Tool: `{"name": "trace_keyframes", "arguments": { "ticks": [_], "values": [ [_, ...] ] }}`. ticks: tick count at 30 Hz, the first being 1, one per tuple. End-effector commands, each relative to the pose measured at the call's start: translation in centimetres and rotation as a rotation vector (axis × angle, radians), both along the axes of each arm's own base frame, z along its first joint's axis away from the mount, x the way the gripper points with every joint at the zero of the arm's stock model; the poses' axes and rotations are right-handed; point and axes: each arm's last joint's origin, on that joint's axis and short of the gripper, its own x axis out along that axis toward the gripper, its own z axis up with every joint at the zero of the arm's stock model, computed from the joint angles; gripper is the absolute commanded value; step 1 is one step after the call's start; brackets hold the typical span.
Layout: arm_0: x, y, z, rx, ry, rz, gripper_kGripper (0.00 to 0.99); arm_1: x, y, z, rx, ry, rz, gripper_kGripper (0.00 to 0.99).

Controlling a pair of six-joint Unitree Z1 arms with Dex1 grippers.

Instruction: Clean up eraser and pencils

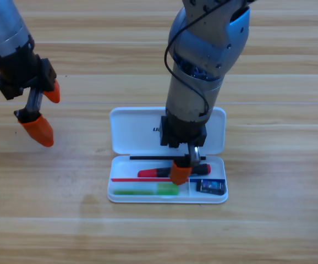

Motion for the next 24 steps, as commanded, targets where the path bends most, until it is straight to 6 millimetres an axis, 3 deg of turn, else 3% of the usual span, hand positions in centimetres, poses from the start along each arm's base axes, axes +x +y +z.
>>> {"name": "trace_keyframes", "arguments": {
  "ticks": [1, 8, 11, 14, 17, 22, 24],
  "values": [
    [0.8, 0.2, -2.1, 0.012, 0.054, 0.024, 0.99, -3.5, -2.9, 5.4, 0.095, 0.052, 0.018, 0.916],
    [2.2, -0.1, 1.0, -0.055, -0.029, 0.035, 0.99, -9.2, -10.5, 13.5, 0.411, 0.099, -0.006, 0.916],
    [4.1, -0.1, 2.6, -0.122, -0.073, 0.057, 0.99, -11.7, -14.1, 15.6, 0.572, 0.091, -0.034, 0.922],
    [7.2, -0.2, 2.8, -0.207, -0.083, 0.08, 0.963, -14.0, -17.0, 16.6, 0.684, 0.064, -0.049, 0.936],
    [10.5, -0.3, 1.8, -0.288, -0.06, 0.096, 0.799, -15.6, -19.1, 17.0, 0.734, 0.042, -0.046, 0.945],
    [14.3, 0.1, -1.9, -0.393, 0.038, 0.115, 0.296, -16.7, -20.8, 17.3, 0.756, 0.036, -0.048, 0.946],
    [15.0, 0.0, -3.7, -0.413, 0.083, 0.11, 0.179, -16.9, -20.8, 17.3, 0.762, 0.051, -0.044, 0.946]
  ]
}}
